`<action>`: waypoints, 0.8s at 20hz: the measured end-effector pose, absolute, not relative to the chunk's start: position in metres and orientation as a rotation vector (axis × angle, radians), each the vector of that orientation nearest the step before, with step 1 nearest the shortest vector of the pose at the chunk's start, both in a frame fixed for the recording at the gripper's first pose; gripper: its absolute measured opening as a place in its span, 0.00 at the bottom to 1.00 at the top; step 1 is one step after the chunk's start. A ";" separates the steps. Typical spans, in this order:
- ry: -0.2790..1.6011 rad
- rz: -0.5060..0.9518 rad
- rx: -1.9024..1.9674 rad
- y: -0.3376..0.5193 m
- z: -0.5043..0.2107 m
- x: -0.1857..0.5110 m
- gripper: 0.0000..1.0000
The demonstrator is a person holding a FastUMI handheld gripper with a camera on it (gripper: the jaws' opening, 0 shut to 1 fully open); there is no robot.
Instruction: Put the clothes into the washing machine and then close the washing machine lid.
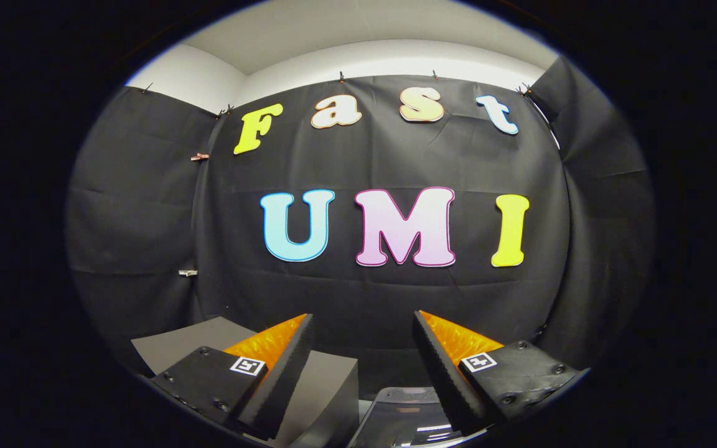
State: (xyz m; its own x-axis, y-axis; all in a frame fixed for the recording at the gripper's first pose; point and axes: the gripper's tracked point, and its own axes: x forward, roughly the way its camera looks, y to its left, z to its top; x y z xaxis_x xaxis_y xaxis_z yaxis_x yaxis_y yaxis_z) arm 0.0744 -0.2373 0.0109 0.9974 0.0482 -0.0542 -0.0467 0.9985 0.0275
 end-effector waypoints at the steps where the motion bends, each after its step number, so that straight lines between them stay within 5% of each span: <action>1: 0.054 0.048 0.029 -0.238 0.011 0.074 0.98; 16: 0.037 0.032 0.034 -0.249 0.011 0.076 0.99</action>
